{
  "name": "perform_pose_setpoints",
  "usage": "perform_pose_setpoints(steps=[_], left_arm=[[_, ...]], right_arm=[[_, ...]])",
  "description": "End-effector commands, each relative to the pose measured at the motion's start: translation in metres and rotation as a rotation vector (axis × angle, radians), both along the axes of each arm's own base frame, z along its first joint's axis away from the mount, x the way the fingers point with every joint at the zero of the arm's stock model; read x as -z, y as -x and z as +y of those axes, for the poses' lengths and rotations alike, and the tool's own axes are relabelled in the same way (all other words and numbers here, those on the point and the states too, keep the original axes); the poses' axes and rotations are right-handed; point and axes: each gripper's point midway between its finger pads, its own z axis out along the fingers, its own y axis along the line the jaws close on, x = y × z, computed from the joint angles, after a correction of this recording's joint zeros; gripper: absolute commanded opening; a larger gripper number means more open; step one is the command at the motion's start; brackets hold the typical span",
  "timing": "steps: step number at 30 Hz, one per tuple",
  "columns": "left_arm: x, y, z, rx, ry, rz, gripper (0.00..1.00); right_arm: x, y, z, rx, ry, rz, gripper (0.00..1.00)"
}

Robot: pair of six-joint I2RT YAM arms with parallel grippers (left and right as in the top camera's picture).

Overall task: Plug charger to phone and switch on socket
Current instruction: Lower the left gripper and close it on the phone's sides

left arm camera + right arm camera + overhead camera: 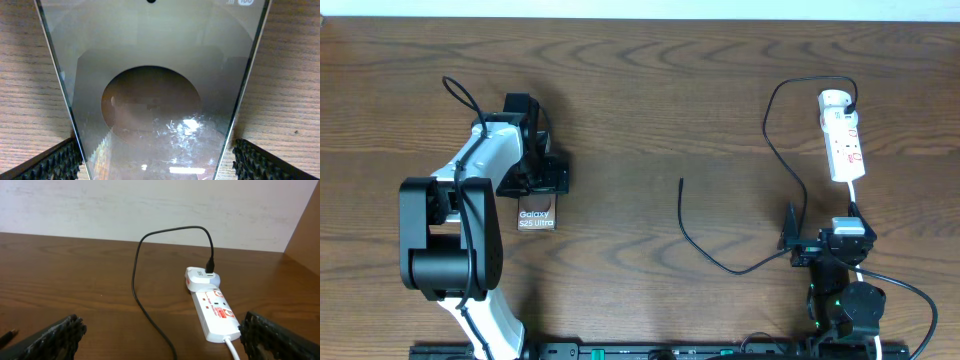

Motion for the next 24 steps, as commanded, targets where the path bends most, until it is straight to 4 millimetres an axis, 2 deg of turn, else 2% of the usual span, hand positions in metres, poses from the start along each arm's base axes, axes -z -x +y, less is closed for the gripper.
perform_pose_setpoints(steps=[1,10,12,17,21,24], left_arm=[[0.0073,0.0072,0.0011,0.013,-0.010,0.027,0.95],[0.0074,0.0062,0.0012,0.013,-0.010,0.023,0.94],[0.0074,0.0059,0.0012,0.013,-0.010,0.022,0.88],[0.0074,0.0054,0.0011,0.017,-0.009,0.020,0.86],[0.0074,0.0053,0.0011,0.017,-0.010,0.019,0.78],[0.0074,0.0052,0.0011,0.017,-0.010,0.019,0.77]], right_arm=[[0.0014,0.0000,0.0042,-0.019,0.009,0.004,0.99],[0.0014,0.0000,0.0042,-0.019,0.009,0.003,0.99],[0.0014,0.0000,0.0042,-0.019,0.009,0.004,0.99],[0.0014,0.0000,0.0041,-0.019,0.009,0.003,0.99],[0.0014,0.0000,0.0042,-0.019,0.009,0.003,0.99],[0.0014,0.0000,0.0042,-0.019,0.009,0.004,0.99]])
